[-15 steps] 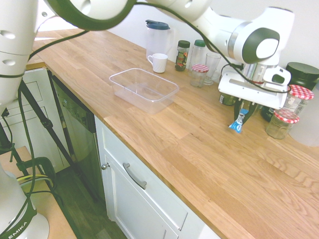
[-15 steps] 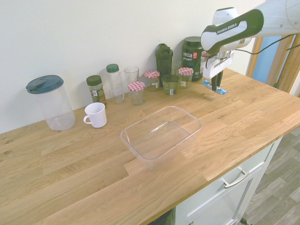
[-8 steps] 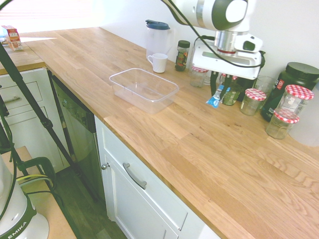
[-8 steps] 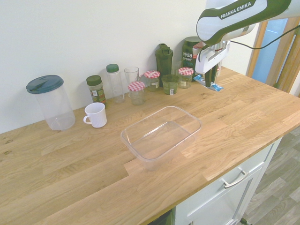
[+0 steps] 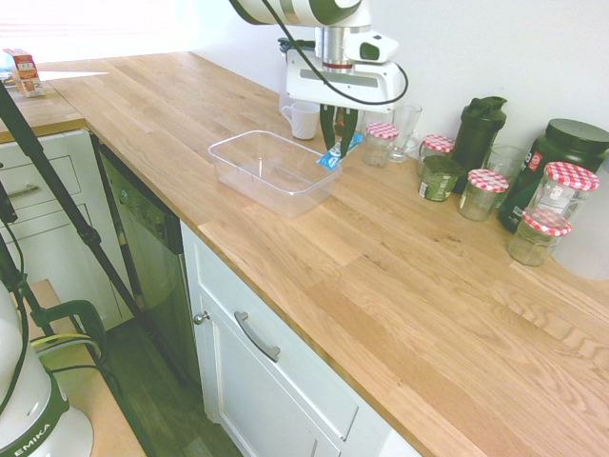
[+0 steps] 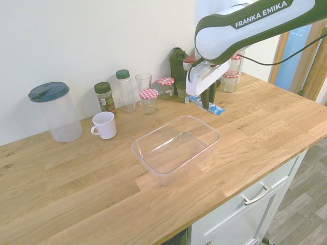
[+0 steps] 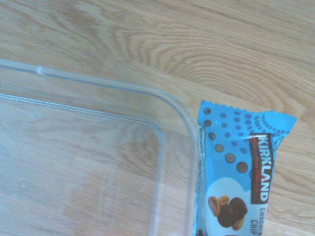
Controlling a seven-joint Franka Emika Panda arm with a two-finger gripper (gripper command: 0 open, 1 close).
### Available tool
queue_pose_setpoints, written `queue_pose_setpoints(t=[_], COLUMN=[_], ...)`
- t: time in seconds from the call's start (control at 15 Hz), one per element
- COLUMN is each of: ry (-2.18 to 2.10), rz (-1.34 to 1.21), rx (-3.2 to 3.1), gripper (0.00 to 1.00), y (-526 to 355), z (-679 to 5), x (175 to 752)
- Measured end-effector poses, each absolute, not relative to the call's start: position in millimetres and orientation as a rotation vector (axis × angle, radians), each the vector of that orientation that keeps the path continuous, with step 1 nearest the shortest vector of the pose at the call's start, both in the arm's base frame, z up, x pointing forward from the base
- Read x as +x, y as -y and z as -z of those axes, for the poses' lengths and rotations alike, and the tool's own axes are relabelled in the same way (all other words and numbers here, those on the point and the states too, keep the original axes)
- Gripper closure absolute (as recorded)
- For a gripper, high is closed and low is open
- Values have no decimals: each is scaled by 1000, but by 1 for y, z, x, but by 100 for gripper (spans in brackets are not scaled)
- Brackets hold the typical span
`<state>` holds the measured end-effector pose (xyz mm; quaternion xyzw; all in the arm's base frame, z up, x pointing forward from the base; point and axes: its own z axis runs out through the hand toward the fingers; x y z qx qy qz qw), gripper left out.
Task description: Put the protein bar into the container
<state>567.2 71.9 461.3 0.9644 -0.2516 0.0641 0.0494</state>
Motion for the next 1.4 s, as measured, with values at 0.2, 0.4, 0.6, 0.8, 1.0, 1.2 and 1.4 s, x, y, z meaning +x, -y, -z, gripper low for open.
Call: queue_pose_setpoints(t=[0.2, 0.4, 0.6, 0.8, 1.0, 1.2, 1.4], ry=[736, 719, 696, 673, 672, 666, 662], rz=[-212, -225, -228, -215, -212, -185, -169], rx=[2924, 2899, 2878, 2869, 2866, 2858, 2855], gripper=[100, 100, 100, 100, 100, 100, 100], y=[-111, -134, -155, -170, -177, -180, -183], z=[-456, -443, -418, -401, -394, -379, -370], x=[560, 560, 564, 570, 577, 580, 582])
